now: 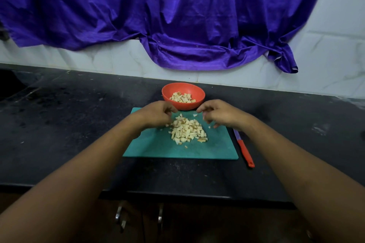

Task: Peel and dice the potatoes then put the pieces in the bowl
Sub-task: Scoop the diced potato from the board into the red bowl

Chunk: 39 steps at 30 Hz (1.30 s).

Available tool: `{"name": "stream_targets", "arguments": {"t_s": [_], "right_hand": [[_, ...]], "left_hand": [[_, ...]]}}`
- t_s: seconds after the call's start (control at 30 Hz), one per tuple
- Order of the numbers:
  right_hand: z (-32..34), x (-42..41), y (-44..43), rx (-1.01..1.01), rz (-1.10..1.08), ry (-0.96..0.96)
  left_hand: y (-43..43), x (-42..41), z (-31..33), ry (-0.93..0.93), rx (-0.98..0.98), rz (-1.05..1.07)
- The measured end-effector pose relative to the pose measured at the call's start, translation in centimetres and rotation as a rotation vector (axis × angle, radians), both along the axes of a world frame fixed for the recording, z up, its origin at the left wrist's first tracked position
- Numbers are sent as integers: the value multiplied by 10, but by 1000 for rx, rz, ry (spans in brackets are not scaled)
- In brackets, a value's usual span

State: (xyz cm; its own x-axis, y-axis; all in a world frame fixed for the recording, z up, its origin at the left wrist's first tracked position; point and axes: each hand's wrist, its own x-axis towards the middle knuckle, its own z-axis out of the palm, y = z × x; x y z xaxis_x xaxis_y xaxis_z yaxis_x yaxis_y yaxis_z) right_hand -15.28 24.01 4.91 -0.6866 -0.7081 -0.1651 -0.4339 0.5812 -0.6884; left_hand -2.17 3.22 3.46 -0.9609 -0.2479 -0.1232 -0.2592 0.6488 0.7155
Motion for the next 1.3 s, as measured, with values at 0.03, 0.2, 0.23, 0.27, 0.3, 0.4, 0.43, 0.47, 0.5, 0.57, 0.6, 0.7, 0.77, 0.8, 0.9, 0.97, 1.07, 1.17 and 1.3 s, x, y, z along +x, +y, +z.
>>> {"name": "stream_targets", "arguments": {"t_s": [0.03, 0.2, 0.23, 0.27, 0.3, 0.4, 0.43, 0.47, 0.5, 0.57, 0.6, 0.7, 0.77, 0.8, 0.9, 0.97, 1.07, 1.17, 1.3], "right_hand": [[0, -2, 4, 61, -6, 1], [-4, 5, 4, 411, -1, -83], [-5, 9, 0, 433, 2, -66], [-5, 13, -6, 442, 9, -47], [-7, 16, -12, 439, 17, -31], [-10, 24, -30, 398, 23, -32], [-11, 26, -35, 379, 17, -54], [-11, 29, -38, 361, 10, -81], [-10, 31, -39, 340, 3, -102], [-10, 33, -39, 270, -25, -140], [-11, 33, -38, 223, -47, -170], [-13, 34, -36, 74, -131, -309], [-12, 34, -35, -7, -178, -403], [-11, 35, -35, -33, -193, -442], [-5, 32, -35, -91, -213, -550], [0, 28, -35, -133, -214, -625], [10, 16, -39, -178, -233, -692], [22, 3, -44, -197, -250, -720], [48, -13, -53, -265, -263, -746]], "left_hand": [[-4, 0, -1, -62, -78, 9], [-2, -1, 2, -362, -178, -13], [2, -3, 3, -391, -202, -28], [7, -6, 4, -408, -209, -33], [12, -8, 5, -414, -196, -32], [24, -16, 9, -397, -141, -38], [27, -18, 10, -388, -115, -37], [30, -19, 9, -374, -87, -34], [31, -21, 9, -357, -60, -27], [33, -22, 7, -329, -7, -7], [34, -23, 5, -316, 23, -1], [36, -22, 4, -269, 155, 18], [37, -21, 4, -243, 256, 37], [37, -21, 4, -231, 299, 49], [35, -21, 9, -200, 378, 76], [33, -22, 17, -183, 415, 66], [29, -27, 34, -169, 410, 62], [24, -37, 49, -152, 413, 79], [13, -60, 70, -154, 468, 84]]}}
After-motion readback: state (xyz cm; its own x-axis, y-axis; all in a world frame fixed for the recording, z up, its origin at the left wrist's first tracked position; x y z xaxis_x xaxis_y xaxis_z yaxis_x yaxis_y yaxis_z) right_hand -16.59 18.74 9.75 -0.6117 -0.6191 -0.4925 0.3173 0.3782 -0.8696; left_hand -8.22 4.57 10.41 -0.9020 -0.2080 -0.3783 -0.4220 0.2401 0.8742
